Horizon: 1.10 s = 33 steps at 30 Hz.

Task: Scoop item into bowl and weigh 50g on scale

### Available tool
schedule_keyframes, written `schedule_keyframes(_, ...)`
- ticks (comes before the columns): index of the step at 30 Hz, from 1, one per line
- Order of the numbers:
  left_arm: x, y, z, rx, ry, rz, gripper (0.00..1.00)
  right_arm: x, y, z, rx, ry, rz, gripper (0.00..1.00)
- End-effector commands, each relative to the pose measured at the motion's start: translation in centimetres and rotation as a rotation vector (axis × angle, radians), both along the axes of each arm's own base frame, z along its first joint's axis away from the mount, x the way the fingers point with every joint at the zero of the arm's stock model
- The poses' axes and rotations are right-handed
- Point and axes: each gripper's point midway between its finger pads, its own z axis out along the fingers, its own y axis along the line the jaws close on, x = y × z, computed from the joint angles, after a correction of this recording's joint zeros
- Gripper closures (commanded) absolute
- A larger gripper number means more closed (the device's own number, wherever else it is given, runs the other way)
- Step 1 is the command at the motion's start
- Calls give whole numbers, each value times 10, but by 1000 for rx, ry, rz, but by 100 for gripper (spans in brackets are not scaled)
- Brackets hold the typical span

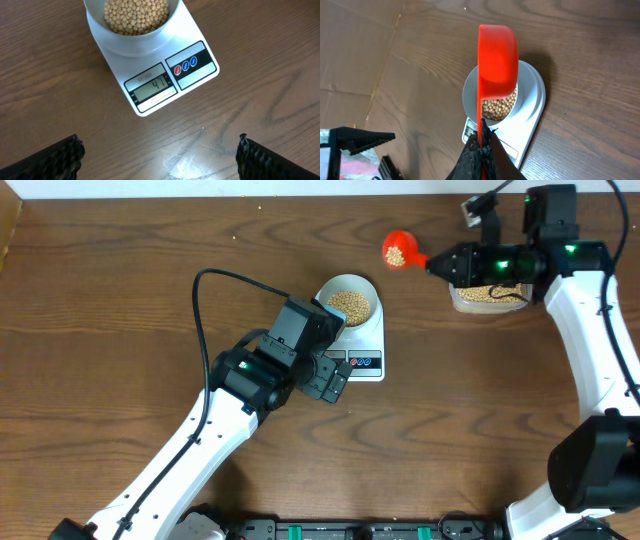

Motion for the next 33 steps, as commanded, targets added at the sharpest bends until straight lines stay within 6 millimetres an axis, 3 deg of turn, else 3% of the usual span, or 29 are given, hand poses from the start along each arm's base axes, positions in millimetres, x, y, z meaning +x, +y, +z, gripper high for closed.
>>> schedule_keyframes(1, -1, 1, -2, 3, 7, -11, 1, 0, 9, 6, -36, -49, 30, 99)
schedule_keyframes(22, -1, 1, -2, 3, 7, -11, 0, -7, 49, -24, -330, -208, 203, 99)
schedule_keyframes(33, -1, 1, -2, 3, 7, -11, 1, -10, 54, -31, -362, -229, 245, 99)
